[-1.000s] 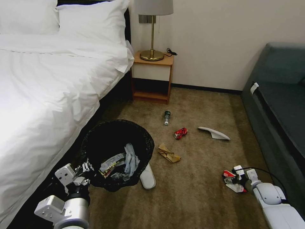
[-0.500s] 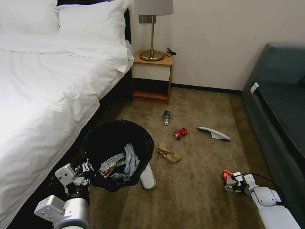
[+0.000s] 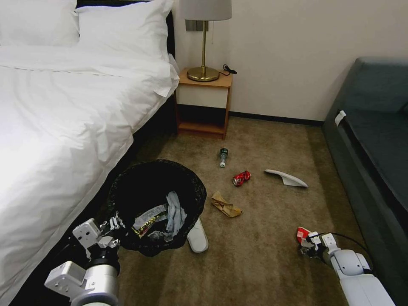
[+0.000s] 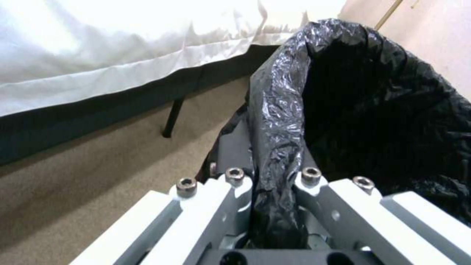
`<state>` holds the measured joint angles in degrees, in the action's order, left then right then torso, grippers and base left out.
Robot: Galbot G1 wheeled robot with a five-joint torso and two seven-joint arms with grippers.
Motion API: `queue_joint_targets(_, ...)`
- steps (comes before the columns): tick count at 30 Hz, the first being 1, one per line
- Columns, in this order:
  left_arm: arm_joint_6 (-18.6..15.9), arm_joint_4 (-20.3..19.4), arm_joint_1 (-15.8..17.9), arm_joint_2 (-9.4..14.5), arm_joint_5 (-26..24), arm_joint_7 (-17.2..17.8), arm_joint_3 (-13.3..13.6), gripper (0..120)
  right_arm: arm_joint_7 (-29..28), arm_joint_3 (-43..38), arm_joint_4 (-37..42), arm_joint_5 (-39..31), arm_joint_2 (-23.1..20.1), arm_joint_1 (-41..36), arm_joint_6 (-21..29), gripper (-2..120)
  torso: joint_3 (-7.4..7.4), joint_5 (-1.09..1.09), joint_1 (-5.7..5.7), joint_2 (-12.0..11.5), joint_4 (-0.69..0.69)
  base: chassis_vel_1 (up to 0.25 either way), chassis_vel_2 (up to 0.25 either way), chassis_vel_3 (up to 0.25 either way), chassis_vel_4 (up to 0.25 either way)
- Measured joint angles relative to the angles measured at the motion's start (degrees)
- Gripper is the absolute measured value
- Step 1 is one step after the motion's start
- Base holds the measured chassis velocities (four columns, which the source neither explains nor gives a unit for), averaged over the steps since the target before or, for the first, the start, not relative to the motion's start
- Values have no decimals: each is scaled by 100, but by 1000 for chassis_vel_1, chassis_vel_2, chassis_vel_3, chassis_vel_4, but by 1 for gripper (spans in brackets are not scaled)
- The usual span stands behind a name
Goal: Pick up the trash bin, then pick up the garbage on the floor and place it into the trash bin.
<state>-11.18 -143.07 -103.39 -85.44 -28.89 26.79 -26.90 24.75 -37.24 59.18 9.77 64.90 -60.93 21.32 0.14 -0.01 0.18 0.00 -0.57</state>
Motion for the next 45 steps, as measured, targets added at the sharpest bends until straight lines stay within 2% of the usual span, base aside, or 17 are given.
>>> queue_joint_targets(3, 0, 18, 19, 0, -7, -3, 3, 4, 0, -9, -7, -1, -19, 0, -11, 33, 0, 0, 0, 0, 0, 0, 0, 0, 0)
queue_joint_targets(4, 0, 36, 31, 0, -10, -5, 5, 4, 0, -12, -8, -3, -32, -2, -18, 25, 0, 0, 0, 0, 0, 0, 0, 0, 0)
queue_joint_targets(7, 0, 57, 50, 0, -17, -7, 5, 4, -1, -13, 1, -6, -50, -16, -27, 16, 0, 0, 0, 0, 0, 0, 0, 0, 0)
queue_joint_targets(8, 0, 57, 50, 0, -17, -7, 5, 4, -1, -13, 1, -6, -50, -16, -27, 16, 0, 0, 0, 0, 0, 0, 0, 0, 0)
queue_joint_targets(10, 2, 73, 63, -1, -20, -11, 5, 4, -15, -10, 42, -24, -69, -38, -32, 4, 0, 1, 0, 0, 0, 0, 0, 0, 0)
queue_joint_targets(12, 4, 77, 67, -1, -21, -12, 8, 4, -29, -4, 71, -38, -82, -54, -32, 0, 0, 1, 0, 0, 0, 0, 0, 0, 0)
queue_joint_targets(22, 19, 88, 72, 3, -21, -16, 25, 4, -330, 63, 475, -275, -222, -244, -65, 0, 0, 2, 0, 0, 0, 0, 0, 0, 0)
queue_joint_targets(27, 21, 94, 55, 8, -12, -2, 40, 4, -640, 83, 1166, -664, -423, -584, -295, 0, 0, 1, 0, 0, 0, 0, 0, 0, 0)
queue_joint_targets(29, 13, 102, 46, 12, 1, 53, 55, 4, -878, 137, 1761, -1072, -578, -873, -571, 0, 0, 0, 0, 0, 0, 0, 0, 0, 0)
queue_joint_targets(30, 13, 102, 46, 12, 1, 53, 55, 4, -878, 137, 1761, -1072, -578, -873, -571, 0, 0, 0, 0, 0, 0, 0, 0, 0, 0)
queue_joint_targets(33, -52, 154, 22, 9, 92, 168, 163, 4, -1286, 319, 2661, -1635, -764, -1268, -1264, 0, 0, 1, 0, 0, -1, 0, 0, 0, 0)
queue_joint_targets(36, -80, 217, -3, 1, 170, 223, 263, 4, -1404, 406, 3157, -1902, -801, -1367, -1606, 0, 0, 0, 0, 0, -1, 0, 0, 0, 0)
queue_joint_targets(37, -80, 217, -3, 1, 170, 223, 263, 4, -1404, 406, 3157, -1902, -801, -1367, -1606, 0, 0, 0, 0, 0, -1, 0, 0, 0, 0)
queue_joint_targets(39, -95, 318, -37, -9, 258, 254, 390, 4, -1426, 563, 3784, -2382, -803, -1388, -2256, 0, 0, -1, 0, 0, 2, 0, 0, 0, 0)
queue_joint_targets(40, -95, 318, -37, -9, 258, 254, 390, 4, -1426, 563, 3784, -2382, -803, -1388, -2256, 0, 0, -1, 0, 0, 2, 0, 0, 0, 0)
queue_joint_targets(42, -111, 402, -52, -9, 268, 257, 510, 4, -1245, 694, 4216, -2795, -748, -1313, -2780, 0, 0, 0, 0, 0, 1, 0, 0, 0, 0)
queue_joint_targets(45, -116, 501, -62, -2, 269, 229, 630, 4, -1026, 842, 4629, -3273, -670, -1224, -3059, 0, 0, 0, 0, 0, 1, 0, 0, 0, 0)
